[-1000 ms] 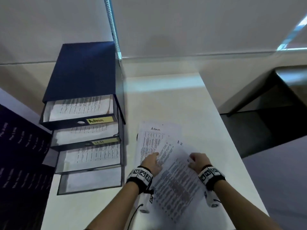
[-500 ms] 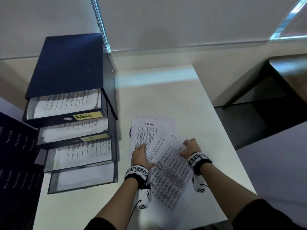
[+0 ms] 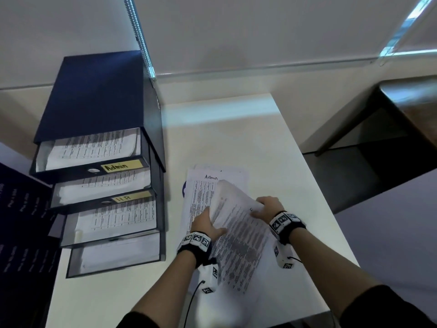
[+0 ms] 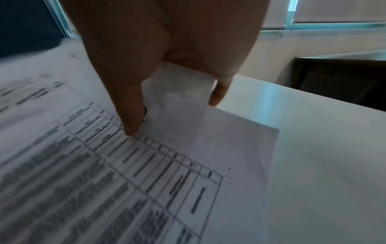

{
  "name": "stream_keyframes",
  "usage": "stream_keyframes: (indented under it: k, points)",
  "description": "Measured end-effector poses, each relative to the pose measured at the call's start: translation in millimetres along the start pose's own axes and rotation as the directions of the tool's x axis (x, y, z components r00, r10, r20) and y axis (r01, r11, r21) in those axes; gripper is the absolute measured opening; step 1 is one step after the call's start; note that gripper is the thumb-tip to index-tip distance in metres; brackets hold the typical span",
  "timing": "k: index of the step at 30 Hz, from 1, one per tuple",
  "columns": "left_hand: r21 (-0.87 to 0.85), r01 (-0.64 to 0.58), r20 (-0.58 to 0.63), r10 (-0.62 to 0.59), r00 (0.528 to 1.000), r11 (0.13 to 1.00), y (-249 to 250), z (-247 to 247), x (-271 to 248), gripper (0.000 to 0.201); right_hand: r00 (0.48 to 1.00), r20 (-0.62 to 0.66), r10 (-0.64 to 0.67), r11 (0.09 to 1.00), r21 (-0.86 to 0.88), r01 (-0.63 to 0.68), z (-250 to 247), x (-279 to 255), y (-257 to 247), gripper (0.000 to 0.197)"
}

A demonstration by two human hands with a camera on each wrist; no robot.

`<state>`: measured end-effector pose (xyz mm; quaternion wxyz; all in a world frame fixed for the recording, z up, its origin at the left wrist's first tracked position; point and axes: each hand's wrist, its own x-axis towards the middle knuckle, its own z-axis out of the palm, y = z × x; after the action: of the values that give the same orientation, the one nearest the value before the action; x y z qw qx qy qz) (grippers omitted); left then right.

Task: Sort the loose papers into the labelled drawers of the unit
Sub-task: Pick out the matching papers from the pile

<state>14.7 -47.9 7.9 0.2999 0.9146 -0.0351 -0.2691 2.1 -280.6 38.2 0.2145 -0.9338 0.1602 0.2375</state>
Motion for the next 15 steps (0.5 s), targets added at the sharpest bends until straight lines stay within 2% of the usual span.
stream_keyframes:
  k: [1, 3, 4, 6, 7, 8, 9, 11, 13, 15]
  points:
    - [-0.071, 0.003, -0.014, -0.004, 1.000, 0.997, 3.3, -6.6, -0.9, 0.062, 0.997, -0.055, -0.051, 0.991, 0.118, 0.057, -9.2, -3.1, -7.6, 0.021]
    - [-0.248, 0.008, -0.059, -0.024, 0.998, 0.969, 16.2, -30.2, -8.8, 0.033, 0.968, -0.239, -0.084, 0.939, 0.307, 0.157, -37.0, -13.1, -24.1, 0.025]
    - [-0.348, -0.029, -0.093, -0.003, 0.996, 0.937, 23.3, -43.9, -12.0, 0.026, 0.936, -0.345, -0.067, 0.899, 0.386, 0.206, -54.3, -19.0, -29.2, 0.030]
    - [-0.575, -0.135, -0.157, 0.052, 0.986, 0.807, 36.7, -75.4, -20.4, 0.020, 0.831, -0.556, -0.004, 0.802, 0.495, 0.334, -92.5, -34.6, -32.0, 0.053]
    - [-0.645, -0.191, -0.198, 0.080, 0.977, 0.740, 44.5, -90.9, -27.2, 0.020, 0.782, -0.623, 0.030, 0.757, 0.524, 0.389, -109.2, -41.2, -29.1, 0.064]
    - [-0.665, -0.241, -0.239, 0.104, 0.965, 0.707, 49.7, -104.5, -30.7, 0.021, 0.759, -0.649, 0.049, 0.709, 0.558, 0.431, -124.2, -47.5, -26.0, 0.075]
    - [-0.668, -0.276, -0.268, 0.123, 0.956, 0.691, 53.9, -116.0, -33.0, 0.023, 0.775, -0.630, 0.051, 0.655, 0.607, 0.450, -133.4, -51.6, -23.2, 0.084]
    - [-0.644, -0.338, -0.303, 0.177, 0.936, 0.686, 59.6, -135.1, -34.8, 0.021, 0.853, -0.522, -0.026, 0.593, 0.678, 0.434, -137.0, -53.3, -23.1, 0.093]
    - [-0.599, -0.371, -0.300, 0.231, 0.925, 0.710, 63.3, -144.7, -35.1, 0.012, 0.917, -0.377, -0.132, 0.664, 0.653, 0.364, -126.8, -46.1, -30.4, 0.084]
    - [-0.544, -0.349, -0.251, 0.249, 0.935, 0.763, 59.3, -142.5, -31.3, 0.010, 0.950, -0.277, -0.146, 0.763, 0.579, 0.286, -108.0, -37.2, -36.8, 0.065]
